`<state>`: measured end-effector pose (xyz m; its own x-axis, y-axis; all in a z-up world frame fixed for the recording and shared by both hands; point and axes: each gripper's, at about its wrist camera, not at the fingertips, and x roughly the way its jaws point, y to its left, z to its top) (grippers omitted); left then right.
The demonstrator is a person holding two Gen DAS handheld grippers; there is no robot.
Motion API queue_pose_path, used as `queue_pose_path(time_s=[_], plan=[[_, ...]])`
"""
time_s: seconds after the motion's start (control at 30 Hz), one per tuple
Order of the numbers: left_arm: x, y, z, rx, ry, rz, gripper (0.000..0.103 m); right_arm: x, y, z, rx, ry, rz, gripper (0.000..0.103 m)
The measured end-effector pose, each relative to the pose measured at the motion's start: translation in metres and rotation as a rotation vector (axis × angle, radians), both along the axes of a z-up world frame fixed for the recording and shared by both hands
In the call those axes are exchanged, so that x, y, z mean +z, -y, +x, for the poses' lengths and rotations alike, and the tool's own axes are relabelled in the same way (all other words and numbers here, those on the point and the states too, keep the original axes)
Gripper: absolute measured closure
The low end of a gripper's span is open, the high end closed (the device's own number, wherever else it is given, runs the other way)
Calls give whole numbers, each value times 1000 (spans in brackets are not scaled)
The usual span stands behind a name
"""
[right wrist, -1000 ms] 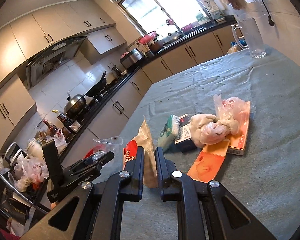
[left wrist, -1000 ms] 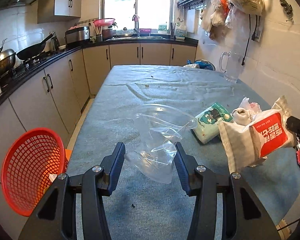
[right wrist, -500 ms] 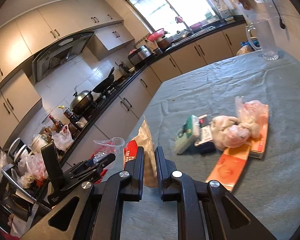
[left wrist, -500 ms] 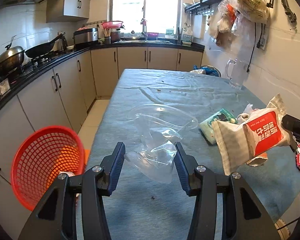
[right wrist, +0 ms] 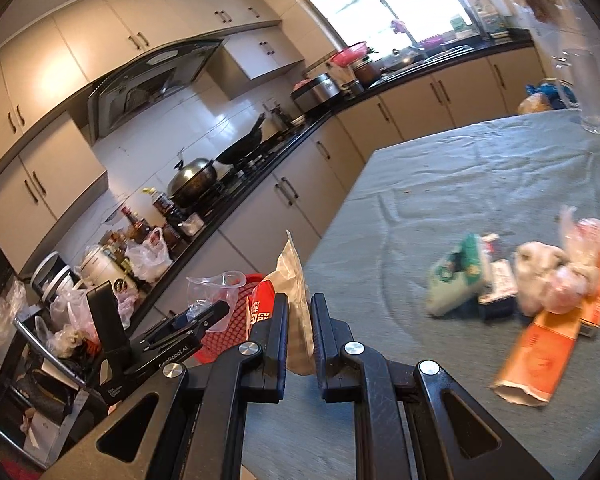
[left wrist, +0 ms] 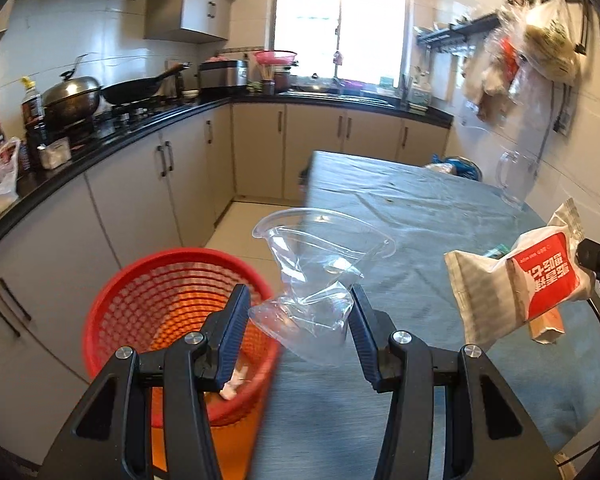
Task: Collect trash
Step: 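Carry the cup and paper bag to the red basket and release both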
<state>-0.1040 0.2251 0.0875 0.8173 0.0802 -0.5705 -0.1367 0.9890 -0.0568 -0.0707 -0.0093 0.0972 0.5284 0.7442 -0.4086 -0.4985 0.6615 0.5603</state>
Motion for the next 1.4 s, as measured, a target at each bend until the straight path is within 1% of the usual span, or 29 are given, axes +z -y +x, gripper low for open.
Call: queue_pose_path(time_s=[0.27,0.47,0.53,0.77,0.93,1.03,1.1,1.13,1.17,1.2,1.23,1.4], plan=[[-2,-48,-13,89,-2,1,55,8,-52,12,68,4,-8,91],[-14,-77,-15,136,-32,-11,55,5,-99,27,111,-7,-36,91],[-21,-88,-12,153,-49,-22,55,1,-113,32,118,-5,-51,91],[-45,-115,-5,202,-98,-61,54,-24,-162,52,149,-57,-107,91],[-60,-129,3,221,-130,-76,54,-39,-187,60,169,-78,-142,91],[-64,-133,5,224,-134,-79,53,-47,-199,63,178,-87,-171,90],[-66,-135,6,225,-138,-86,52,-51,-205,64,189,-92,-191,88],[-67,-136,6,225,-139,-94,47,-52,-207,63,192,-94,-201,86],[-67,-137,6,228,-138,-98,43,-53,-207,63,196,-94,-201,75],[-66,-137,6,230,-135,-98,40,-52,-205,61,190,-85,-197,70],[-64,-136,5,231,-130,-94,40,-51,-202,60,180,-76,-198,65],[-50,-121,-2,209,-96,-94,40,-42,-172,46,146,-48,-185,65]])
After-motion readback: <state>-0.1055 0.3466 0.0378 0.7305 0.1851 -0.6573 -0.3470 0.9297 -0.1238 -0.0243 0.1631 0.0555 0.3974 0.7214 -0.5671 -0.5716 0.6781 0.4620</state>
